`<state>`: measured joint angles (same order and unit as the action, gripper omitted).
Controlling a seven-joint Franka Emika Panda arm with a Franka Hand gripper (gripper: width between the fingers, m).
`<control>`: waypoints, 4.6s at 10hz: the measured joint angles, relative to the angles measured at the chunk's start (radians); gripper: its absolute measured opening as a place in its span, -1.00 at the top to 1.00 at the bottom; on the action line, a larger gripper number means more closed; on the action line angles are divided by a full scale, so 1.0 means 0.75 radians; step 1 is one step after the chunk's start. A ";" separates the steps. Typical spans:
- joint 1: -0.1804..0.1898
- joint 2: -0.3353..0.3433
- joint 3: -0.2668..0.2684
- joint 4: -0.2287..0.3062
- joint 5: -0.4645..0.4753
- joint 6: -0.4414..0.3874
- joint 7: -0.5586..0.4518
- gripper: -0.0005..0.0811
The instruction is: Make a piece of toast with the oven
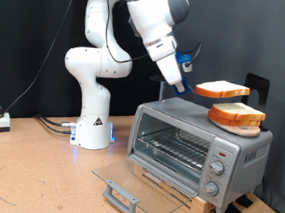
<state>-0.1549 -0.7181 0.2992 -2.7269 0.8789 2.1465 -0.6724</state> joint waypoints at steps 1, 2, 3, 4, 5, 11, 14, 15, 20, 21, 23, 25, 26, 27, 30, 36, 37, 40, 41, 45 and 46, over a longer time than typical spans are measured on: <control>-0.016 -0.022 -0.051 -0.016 -0.030 -0.056 -0.016 0.02; -0.035 -0.041 -0.097 -0.030 -0.061 -0.098 -0.024 0.02; -0.057 -0.059 -0.134 -0.046 -0.088 -0.118 -0.029 0.02; -0.083 -0.075 -0.166 -0.062 -0.122 -0.132 -0.034 0.02; -0.112 -0.087 -0.196 -0.076 -0.158 -0.136 -0.039 0.02; -0.247 -0.098 -0.351 -0.097 -0.285 -0.177 -0.134 0.02; -0.251 -0.037 -0.388 -0.092 -0.306 -0.113 -0.355 0.02; -0.258 0.019 -0.417 -0.076 -0.337 -0.110 -0.433 0.02; -0.295 0.311 -0.474 -0.025 -0.459 0.048 -0.607 0.02; -0.297 0.368 -0.474 -0.026 -0.470 0.103 -0.608 0.02; -0.296 0.476 -0.472 -0.026 -0.471 0.191 -0.635 0.02; -0.269 0.541 -0.456 -0.029 -0.428 0.273 -0.670 0.02; -0.239 0.551 -0.440 -0.035 -0.380 0.307 -0.695 0.02; -0.202 0.549 -0.417 -0.043 -0.327 0.337 -0.715 0.02; -0.102 0.530 -0.314 -0.069 -0.240 0.417 -0.702 0.02; 0.009 0.523 -0.026 -0.079 -0.235 0.543 -0.449 0.02; 0.033 0.522 0.016 -0.082 -0.232 0.580 -0.441 0.02; 0.073 0.485 0.115 -0.104 -0.267 0.659 -0.453 0.02; 0.072 0.461 0.136 -0.111 -0.298 0.662 -0.462 0.02; 0.066 0.343 0.214 -0.138 -0.374 0.617 -0.397 0.02; 0.052 0.318 0.236 -0.144 -0.406 0.604 -0.349 0.02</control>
<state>-0.1160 -0.4798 0.4764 -2.8346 0.5745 2.5993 -0.9341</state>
